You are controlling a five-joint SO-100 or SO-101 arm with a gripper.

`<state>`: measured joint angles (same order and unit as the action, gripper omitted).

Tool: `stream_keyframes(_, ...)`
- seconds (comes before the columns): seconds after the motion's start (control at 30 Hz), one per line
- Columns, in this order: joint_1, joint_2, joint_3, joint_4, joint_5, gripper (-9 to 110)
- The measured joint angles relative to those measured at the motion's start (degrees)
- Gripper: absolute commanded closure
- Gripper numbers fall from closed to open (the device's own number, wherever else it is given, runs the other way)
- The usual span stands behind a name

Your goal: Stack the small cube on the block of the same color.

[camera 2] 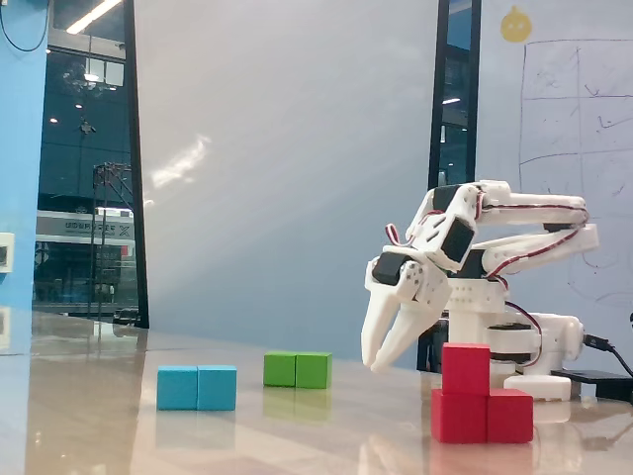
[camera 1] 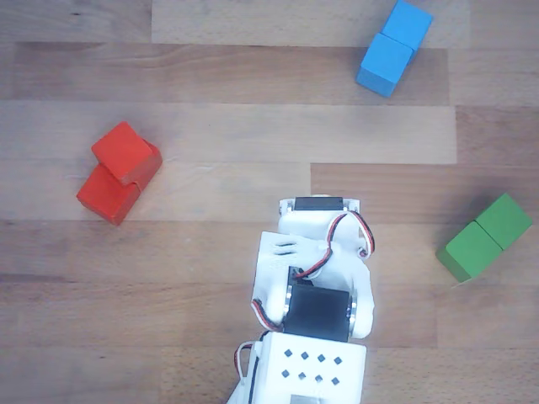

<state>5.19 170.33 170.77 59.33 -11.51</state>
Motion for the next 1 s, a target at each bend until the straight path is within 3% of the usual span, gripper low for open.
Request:
stream_keyframes(0.5,-2.90,21.27,3.43,13.36,0.09,102)
stream_keyframes(1.0,-1.32,25.58,4.48,14.33,3.43,102)
